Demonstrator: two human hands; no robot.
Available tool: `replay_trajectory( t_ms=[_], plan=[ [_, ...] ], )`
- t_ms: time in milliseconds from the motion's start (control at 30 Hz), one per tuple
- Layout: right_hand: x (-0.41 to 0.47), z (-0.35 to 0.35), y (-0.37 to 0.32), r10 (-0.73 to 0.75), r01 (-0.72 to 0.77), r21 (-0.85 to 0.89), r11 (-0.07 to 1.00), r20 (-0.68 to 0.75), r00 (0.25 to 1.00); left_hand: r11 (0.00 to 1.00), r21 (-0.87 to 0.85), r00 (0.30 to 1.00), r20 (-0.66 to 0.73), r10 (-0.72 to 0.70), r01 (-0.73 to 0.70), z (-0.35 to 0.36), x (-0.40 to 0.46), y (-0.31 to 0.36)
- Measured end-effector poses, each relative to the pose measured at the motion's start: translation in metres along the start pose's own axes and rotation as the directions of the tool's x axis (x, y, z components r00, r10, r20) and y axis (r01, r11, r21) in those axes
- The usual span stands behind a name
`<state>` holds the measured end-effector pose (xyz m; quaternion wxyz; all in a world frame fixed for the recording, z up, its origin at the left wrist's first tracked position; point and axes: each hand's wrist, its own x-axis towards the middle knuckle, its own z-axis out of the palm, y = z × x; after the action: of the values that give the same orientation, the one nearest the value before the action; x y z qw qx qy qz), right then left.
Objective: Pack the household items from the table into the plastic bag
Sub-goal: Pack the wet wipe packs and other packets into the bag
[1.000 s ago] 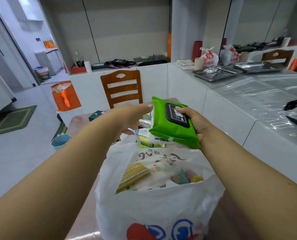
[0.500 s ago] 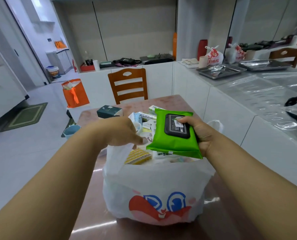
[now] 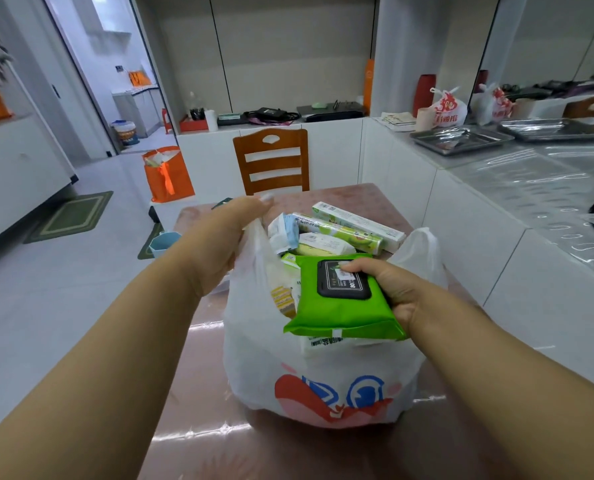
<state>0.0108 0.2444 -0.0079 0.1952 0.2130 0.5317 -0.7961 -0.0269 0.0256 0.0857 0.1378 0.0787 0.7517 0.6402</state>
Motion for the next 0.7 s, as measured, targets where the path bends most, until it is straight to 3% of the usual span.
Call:
replay_trajectory(
  t_ms=[100,267,367,433,467,533,600,633,667,700],
  plan=[
    [-0.004,0.008,-0.003,0.001,-0.001,-0.027,1.0,0.012,1.0,0.99,0.126,0.998,-0.018,0.065,-0.063,-0.001,-0.003,-0.002],
    [0.012,0.025,-0.016,0.028,-0.028,-0.094,0.995,0.001,1.0,0.971,0.196,0.961,0.265,0.08,-0.135,-0.004,-0.016,-0.003],
    [0.024,0.035,-0.018,-0.002,-0.006,-0.124,0.992,-0.06,0.998,0.965,0.195,0.936,0.338,0.102,-0.176,-0.005,-0.019,-0.005],
    [0.028,0.043,-0.012,-0.022,-0.012,-0.308,0.951,-0.106,0.994,0.973,0.139,0.932,0.339,0.128,-0.184,-0.005,-0.02,-0.004],
    [0.027,0.046,-0.01,-0.039,-0.034,-0.515,0.856,-0.13,0.991,0.978,0.111,0.935,0.329,0.133,-0.178,-0.006,-0.021,-0.003],
    [0.021,0.051,-0.011,-0.196,-0.062,-0.893,0.446,-0.165,0.967,0.98,0.082,0.938,0.311,0.15,-0.183,-0.008,-0.022,-0.001],
    [0.01,0.056,-0.02,-0.412,-0.014,-0.994,0.108,-0.058,0.909,0.977,0.091,0.952,0.257,0.165,-0.194,-0.01,-0.023,0.003],
    [0.006,0.061,-0.021,-0.427,0.077,-0.997,0.007,0.067,0.902,0.976,0.099,0.959,0.231,0.167,-0.194,-0.009,-0.024,0.004],
    [0.001,0.067,-0.019,-0.37,0.169,-0.98,-0.103,0.196,0.908,0.977,0.104,0.962,0.218,0.162,-0.188,-0.009,-0.023,0.003],
    [0.002,0.07,-0.011,-0.258,0.224,-0.966,-0.128,0.25,0.933,0.981,0.103,0.964,0.227,0.14,-0.167,-0.009,-0.024,0.001]
  ],
)
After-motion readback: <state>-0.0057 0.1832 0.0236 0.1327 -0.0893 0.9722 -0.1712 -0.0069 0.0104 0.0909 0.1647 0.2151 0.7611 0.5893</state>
